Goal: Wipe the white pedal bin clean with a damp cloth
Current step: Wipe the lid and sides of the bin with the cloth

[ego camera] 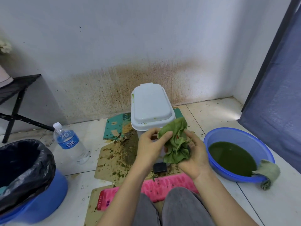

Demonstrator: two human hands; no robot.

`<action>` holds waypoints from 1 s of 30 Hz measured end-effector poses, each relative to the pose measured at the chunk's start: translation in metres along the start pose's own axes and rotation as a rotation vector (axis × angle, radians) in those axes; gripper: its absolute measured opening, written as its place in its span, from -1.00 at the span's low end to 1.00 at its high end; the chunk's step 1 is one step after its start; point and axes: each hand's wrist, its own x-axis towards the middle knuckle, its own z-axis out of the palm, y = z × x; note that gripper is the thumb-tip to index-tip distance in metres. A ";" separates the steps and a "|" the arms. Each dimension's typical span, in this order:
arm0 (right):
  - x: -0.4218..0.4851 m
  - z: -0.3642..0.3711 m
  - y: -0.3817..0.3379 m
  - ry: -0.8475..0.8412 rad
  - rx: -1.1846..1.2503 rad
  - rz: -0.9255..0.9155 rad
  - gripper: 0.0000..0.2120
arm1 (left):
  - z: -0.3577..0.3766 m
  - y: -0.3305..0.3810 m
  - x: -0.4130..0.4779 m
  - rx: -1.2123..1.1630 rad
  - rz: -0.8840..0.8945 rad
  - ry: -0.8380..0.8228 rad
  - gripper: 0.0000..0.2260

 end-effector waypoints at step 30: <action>0.202 0.069 -0.017 0.133 -2.631 -0.334 -0.47 | -0.045 -0.022 0.198 0.490 -0.094 0.147 -0.55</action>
